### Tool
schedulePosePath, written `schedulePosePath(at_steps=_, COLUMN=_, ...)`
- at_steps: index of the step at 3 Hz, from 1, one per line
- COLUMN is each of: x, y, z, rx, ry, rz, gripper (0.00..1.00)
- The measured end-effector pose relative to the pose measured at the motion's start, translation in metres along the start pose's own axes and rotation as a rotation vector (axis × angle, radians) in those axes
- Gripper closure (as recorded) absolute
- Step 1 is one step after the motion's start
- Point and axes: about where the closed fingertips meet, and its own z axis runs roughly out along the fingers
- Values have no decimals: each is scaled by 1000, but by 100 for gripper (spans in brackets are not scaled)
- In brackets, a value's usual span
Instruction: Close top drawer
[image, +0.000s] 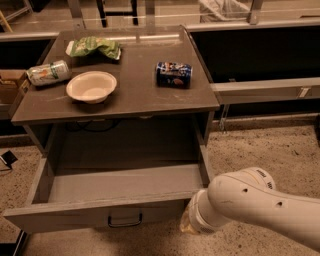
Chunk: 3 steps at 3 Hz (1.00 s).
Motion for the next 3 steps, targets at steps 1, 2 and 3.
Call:
schedulePosePath(at_steps=1, x=-6, y=-11, z=10, rx=51, ry=-14, rz=-1, gripper=100)
schedulePosePath(at_steps=2, x=-26, y=-45, z=8, rx=166, ry=-111, rz=-63, gripper=100)
schedulePosePath(at_steps=3, x=-42, y=-76, z=8, rx=223, ry=-269, rz=-57, gripper=100)
